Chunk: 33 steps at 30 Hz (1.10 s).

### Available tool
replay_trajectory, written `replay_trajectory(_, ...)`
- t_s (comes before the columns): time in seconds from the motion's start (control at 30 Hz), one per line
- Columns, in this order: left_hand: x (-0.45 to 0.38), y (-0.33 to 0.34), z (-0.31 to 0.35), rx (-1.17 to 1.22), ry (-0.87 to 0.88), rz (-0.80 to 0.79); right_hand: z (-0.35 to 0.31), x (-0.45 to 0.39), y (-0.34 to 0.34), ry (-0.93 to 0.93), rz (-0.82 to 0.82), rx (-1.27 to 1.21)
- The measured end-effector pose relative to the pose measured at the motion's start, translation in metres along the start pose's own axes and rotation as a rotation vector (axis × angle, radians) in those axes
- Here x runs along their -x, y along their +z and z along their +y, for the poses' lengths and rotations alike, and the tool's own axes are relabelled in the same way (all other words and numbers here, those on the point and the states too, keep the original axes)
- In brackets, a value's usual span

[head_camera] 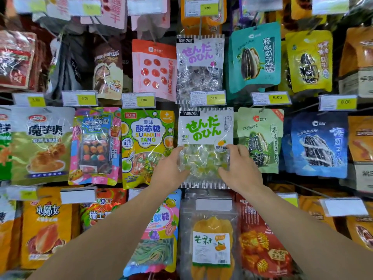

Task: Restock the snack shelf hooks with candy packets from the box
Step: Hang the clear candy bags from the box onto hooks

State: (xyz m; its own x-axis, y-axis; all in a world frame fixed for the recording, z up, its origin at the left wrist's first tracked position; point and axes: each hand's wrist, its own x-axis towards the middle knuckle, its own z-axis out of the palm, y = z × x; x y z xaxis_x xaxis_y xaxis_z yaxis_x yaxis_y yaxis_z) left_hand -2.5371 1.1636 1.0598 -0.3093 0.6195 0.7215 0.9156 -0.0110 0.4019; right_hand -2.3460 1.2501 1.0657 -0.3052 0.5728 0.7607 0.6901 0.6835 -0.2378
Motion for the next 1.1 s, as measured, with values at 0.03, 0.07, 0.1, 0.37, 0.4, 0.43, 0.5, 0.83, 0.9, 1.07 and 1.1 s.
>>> replay_trajectory(0.03, 0.0, -0.001, 0.0, -0.008, 0.001, 0.001, -0.002, 0.0, -0.001, -0.006, 0.031, 0.033)
replay_trajectory(0.07, 0.001, -0.003, -0.002, -0.012, 0.005, 0.004, -0.006, 0.0, -0.002, -0.01, 0.056, 0.06)
replay_trajectory(0.1, 0.001, -0.005, -0.003, -0.009, 0.009, 0.005, -0.011, 0.0, -0.003, -0.012, 0.077, 0.084)
replay_trajectory(0.37, -0.006, -0.028, -0.021, 0.017, 0.012, 0.0, -0.052, -0.003, -0.003, -0.104, 0.14, 0.135)
replay_trajectory(0.4, -0.006, -0.033, -0.023, 0.019, 0.006, 0.0, -0.058, -0.004, -0.001, -0.112, 0.129, 0.123)
replay_trajectory(0.43, -0.006, -0.038, -0.027, 0.025, -0.002, 0.006, -0.064, -0.005, 0.0, -0.118, 0.12, 0.105)
replay_trajectory(0.5, -0.007, -0.048, -0.038, 0.034, -0.014, 0.034, -0.077, -0.006, 0.005, -0.126, 0.104, 0.058)
replay_trajectory(0.83, -0.023, -0.104, -0.114, -0.028, -0.14, 0.175, -0.151, -0.011, 0.052, -0.117, -0.009, -0.123)
replay_trajectory(0.9, -0.03, -0.105, -0.122, 0.026, -0.18, 0.151, -0.16, -0.014, 0.061, -0.091, -0.037, -0.135)
replay_trajectory(1.07, -0.055, -0.099, -0.132, 0.211, -0.312, 0.108, -0.173, -0.021, 0.077, -0.041, -0.047, -0.182)
replay_trajectory(1.1, -0.061, -0.096, -0.136, 0.253, -0.332, 0.13, -0.174, -0.022, 0.08, -0.032, -0.036, -0.176)
